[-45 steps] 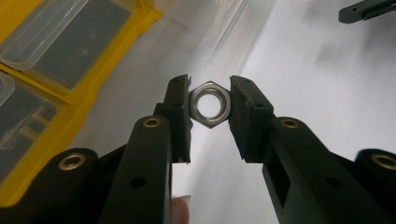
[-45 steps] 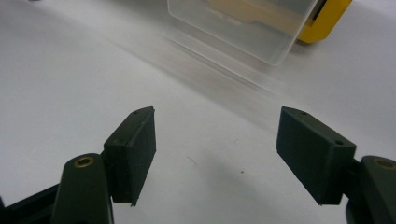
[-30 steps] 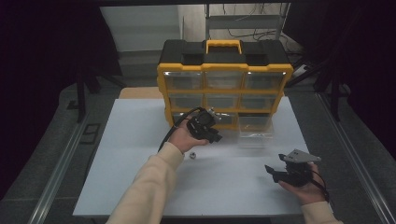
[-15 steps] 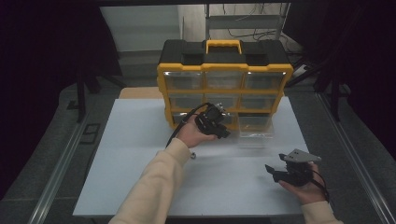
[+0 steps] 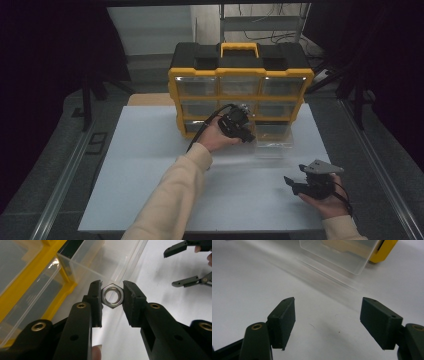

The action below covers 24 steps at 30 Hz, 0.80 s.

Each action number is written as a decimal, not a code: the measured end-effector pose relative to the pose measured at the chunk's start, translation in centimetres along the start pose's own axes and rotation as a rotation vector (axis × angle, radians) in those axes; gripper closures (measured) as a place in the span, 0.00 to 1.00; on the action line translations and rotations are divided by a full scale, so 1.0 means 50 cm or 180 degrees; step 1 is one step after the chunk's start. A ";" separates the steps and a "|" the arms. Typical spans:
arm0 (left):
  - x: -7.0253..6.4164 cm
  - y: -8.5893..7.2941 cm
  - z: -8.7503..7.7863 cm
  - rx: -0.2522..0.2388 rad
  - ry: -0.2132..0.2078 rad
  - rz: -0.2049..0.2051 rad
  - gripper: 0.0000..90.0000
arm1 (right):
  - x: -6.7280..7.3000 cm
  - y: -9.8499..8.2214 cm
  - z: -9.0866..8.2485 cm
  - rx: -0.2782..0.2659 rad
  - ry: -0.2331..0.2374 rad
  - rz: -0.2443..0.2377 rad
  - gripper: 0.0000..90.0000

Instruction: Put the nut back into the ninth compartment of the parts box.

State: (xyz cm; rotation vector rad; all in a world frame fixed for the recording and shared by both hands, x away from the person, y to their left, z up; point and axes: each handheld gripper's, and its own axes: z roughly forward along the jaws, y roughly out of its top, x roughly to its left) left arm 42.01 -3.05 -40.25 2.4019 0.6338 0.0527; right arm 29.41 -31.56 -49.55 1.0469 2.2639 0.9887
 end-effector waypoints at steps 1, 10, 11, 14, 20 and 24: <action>0.001 0.002 0.003 -0.0001 0.0004 -0.0015 0.78 | 0.000 0.000 0.000 0.0000 0.0001 0.0000 0.33; 0.005 0.029 0.025 -0.0005 -0.0003 -0.0021 0.78 | -0.001 0.000 0.000 0.0005 -0.0002 -0.0010 0.33; 0.005 0.032 0.027 -0.0009 0.0005 -0.0031 0.78 | -0.001 0.000 0.000 0.0002 -0.0001 -0.0004 0.33; 0.004 0.039 0.031 -0.0009 0.0002 -0.0033 0.78 | -0.001 0.000 0.000 0.0002 0.0000 -0.0003 0.33; -0.003 0.058 0.054 -0.0008 -0.0029 -0.0029 0.78 | -0.001 -0.001 0.000 0.0003 0.0002 -0.0009 0.33; -0.005 0.065 0.067 0.0012 -0.0029 -0.0023 0.77 | -0.001 -0.001 -0.001 0.0000 0.0006 -0.0008 0.33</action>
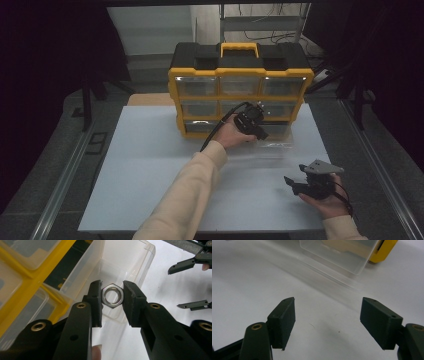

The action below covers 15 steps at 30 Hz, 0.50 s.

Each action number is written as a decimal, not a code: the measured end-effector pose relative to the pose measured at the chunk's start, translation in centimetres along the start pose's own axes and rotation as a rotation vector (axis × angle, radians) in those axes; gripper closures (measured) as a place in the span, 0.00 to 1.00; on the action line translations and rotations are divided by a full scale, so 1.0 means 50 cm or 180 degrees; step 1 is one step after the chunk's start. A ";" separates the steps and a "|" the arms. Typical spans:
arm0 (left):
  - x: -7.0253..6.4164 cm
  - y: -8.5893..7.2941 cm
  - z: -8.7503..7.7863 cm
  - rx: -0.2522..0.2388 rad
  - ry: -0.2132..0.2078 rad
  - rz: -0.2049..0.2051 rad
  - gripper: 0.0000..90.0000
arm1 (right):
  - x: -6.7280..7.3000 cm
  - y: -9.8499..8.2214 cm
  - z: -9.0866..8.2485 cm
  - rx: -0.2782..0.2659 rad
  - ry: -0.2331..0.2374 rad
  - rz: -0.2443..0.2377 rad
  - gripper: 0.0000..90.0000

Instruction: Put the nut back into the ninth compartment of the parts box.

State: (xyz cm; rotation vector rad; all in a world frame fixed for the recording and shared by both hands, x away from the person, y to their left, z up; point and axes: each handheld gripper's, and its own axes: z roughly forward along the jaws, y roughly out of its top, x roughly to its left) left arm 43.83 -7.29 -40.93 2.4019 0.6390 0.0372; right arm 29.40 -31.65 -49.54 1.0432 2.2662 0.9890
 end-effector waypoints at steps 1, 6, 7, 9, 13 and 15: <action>0.000 0.001 0.001 -0.0004 0.0001 -0.0014 0.77 | 0.000 0.000 0.000 -0.0001 0.0001 0.0000 0.33; 0.002 0.001 -0.002 -0.0111 -0.0003 -0.0039 0.73 | 0.000 0.000 0.000 0.0000 0.0005 -0.0003 0.33; 0.003 0.001 -0.004 -0.0132 -0.0004 -0.0036 0.67 | 0.000 0.000 0.000 0.0000 0.0004 -0.0003 0.33; 0.000 0.000 -0.007 -0.0153 0.0038 -0.0052 0.50 | 0.000 0.000 0.001 0.0001 0.0003 -0.0007 0.33; -0.001 -0.005 -0.021 -0.0182 0.0078 -0.0080 0.31 | 0.001 0.000 0.000 -0.0003 0.0004 0.0001 0.33; 0.000 -0.009 -0.030 -0.0179 0.0074 -0.0090 0.25 | 0.000 0.000 0.000 -0.0003 0.0001 -0.0002 0.33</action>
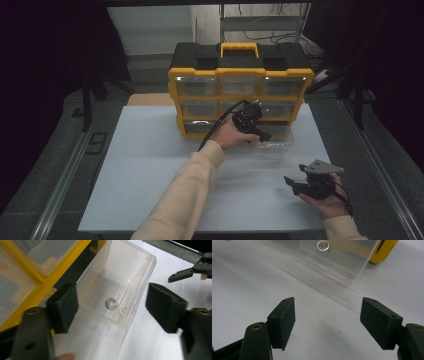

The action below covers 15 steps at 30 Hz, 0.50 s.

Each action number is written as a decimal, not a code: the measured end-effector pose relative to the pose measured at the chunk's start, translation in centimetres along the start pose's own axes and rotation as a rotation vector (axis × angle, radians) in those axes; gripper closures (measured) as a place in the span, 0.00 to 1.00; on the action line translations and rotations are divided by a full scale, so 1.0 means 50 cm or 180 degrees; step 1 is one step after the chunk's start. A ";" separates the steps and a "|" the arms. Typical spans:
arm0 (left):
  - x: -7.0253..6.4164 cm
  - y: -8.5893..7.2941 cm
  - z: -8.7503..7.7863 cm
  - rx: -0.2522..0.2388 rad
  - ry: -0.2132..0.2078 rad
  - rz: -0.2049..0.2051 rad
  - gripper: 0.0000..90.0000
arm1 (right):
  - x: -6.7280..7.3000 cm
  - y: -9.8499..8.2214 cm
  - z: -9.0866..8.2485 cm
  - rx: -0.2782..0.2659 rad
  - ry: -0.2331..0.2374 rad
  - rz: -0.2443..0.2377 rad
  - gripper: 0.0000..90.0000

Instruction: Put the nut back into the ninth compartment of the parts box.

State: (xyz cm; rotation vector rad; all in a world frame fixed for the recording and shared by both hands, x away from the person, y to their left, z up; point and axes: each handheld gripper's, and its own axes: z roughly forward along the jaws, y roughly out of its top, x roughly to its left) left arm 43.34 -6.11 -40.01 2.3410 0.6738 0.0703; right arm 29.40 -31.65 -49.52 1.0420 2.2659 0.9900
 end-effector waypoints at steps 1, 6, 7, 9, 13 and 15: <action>0.000 -0.002 -0.005 0.0000 0.0000 -0.0003 0.23 | 0.000 0.000 0.000 0.0001 0.0001 -0.0001 0.33; 0.003 -0.022 -0.027 0.0011 0.0048 -0.0019 0.21 | 0.001 0.000 0.000 -0.0001 0.0000 0.0001 0.33; 0.004 -0.027 -0.032 0.0016 0.0061 -0.0028 0.21 | 0.001 0.000 0.000 0.0000 -0.0002 0.0001 0.33; 0.006 -0.039 -0.042 0.0025 0.0094 -0.0031 0.20 | 0.001 0.000 0.000 -0.0002 -0.0005 0.0003 0.33; 0.009 -0.066 -0.064 0.0048 0.0192 -0.0012 0.20 | 0.002 0.001 0.000 -0.0006 -0.0010 0.0003 0.33; 0.012 -0.083 -0.075 0.0048 0.0229 -0.0031 0.20 | 0.002 0.001 0.000 -0.0004 -0.0006 0.0001 0.32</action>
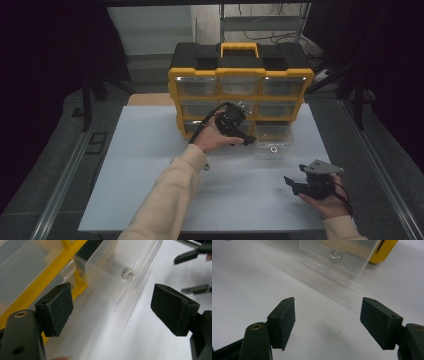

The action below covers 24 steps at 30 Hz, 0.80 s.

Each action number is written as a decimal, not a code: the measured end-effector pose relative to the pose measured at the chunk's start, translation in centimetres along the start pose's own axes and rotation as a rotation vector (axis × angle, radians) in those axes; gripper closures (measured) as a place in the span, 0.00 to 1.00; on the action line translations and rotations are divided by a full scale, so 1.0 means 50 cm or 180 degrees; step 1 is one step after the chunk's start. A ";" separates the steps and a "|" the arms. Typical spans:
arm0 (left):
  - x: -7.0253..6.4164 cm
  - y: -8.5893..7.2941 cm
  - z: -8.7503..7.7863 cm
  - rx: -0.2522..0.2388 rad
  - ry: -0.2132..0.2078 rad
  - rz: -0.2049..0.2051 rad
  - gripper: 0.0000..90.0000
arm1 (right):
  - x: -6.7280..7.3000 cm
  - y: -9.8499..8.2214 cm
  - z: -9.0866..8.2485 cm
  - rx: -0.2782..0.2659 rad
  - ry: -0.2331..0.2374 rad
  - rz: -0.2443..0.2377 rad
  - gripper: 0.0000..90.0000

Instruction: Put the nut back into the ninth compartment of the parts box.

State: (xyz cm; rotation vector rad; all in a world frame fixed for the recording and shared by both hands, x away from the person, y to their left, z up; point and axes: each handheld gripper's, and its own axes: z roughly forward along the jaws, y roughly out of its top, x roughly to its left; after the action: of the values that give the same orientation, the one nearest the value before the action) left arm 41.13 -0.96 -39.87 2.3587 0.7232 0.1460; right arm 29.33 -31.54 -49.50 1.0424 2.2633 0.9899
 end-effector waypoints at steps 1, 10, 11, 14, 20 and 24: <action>0.002 -0.009 -0.005 0.0004 0.0019 -0.0004 0.20 | 0.000 0.000 0.000 0.0001 0.0000 0.0000 0.32; 0.015 -0.079 -0.029 0.0118 0.0165 -0.0044 0.20 | 0.001 0.001 0.000 0.0003 -0.0008 -0.0001 0.32; 0.017 -0.086 -0.031 0.0138 0.0183 -0.0046 0.20 | 0.001 0.001 0.000 0.0003 -0.0009 -0.0005 0.32; 0.022 -0.107 -0.037 0.0158 0.0209 -0.0077 0.20 | 0.002 0.001 0.000 0.0002 -0.0011 -0.0009 0.32; 0.032 -0.144 -0.047 0.0213 0.0281 -0.0141 0.20 | 0.002 0.001 0.001 0.0007 -0.0013 -0.0016 0.32; 0.037 -0.170 -0.053 0.0237 0.0309 -0.0183 0.20 | 0.003 0.002 0.001 0.0009 -0.0013 -0.0014 0.32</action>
State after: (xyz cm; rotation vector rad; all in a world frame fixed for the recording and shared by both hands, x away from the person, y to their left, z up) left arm 38.03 6.89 -43.25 2.4118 0.8559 0.2131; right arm 29.33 -31.38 -49.50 1.0392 2.2634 0.9820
